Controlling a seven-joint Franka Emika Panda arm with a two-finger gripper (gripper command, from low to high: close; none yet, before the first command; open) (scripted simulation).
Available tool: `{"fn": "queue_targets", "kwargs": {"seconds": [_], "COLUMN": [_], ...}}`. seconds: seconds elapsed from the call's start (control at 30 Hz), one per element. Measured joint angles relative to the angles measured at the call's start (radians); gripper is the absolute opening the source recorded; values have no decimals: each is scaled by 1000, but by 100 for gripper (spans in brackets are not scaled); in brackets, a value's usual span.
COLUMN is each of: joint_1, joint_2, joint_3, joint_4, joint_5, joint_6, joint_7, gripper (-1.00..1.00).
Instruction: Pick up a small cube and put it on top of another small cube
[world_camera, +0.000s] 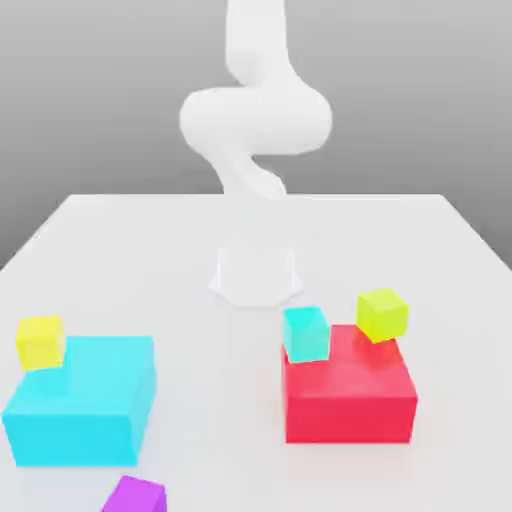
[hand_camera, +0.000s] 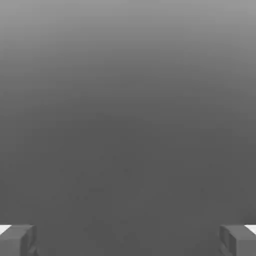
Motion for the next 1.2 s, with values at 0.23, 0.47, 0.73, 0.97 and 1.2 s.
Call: {"fn": "queue_targets", "kwargs": {"seconds": [0.23,0.47,0.73,0.97,1.2], "joint_1": [-13,-30,-76,-109,-136], "joint_2": [260,513,804,1057,1222], "joint_3": [-41,-79,-100,-112,-82], "joint_4": [3,5,8,13,44], "joint_5": [15,39,72,92,124], "joint_6": [77,151,236,318,438], "joint_7": [-6,-18,-36,-46,-69], "gripper": [0,0,0,0,-100]}}
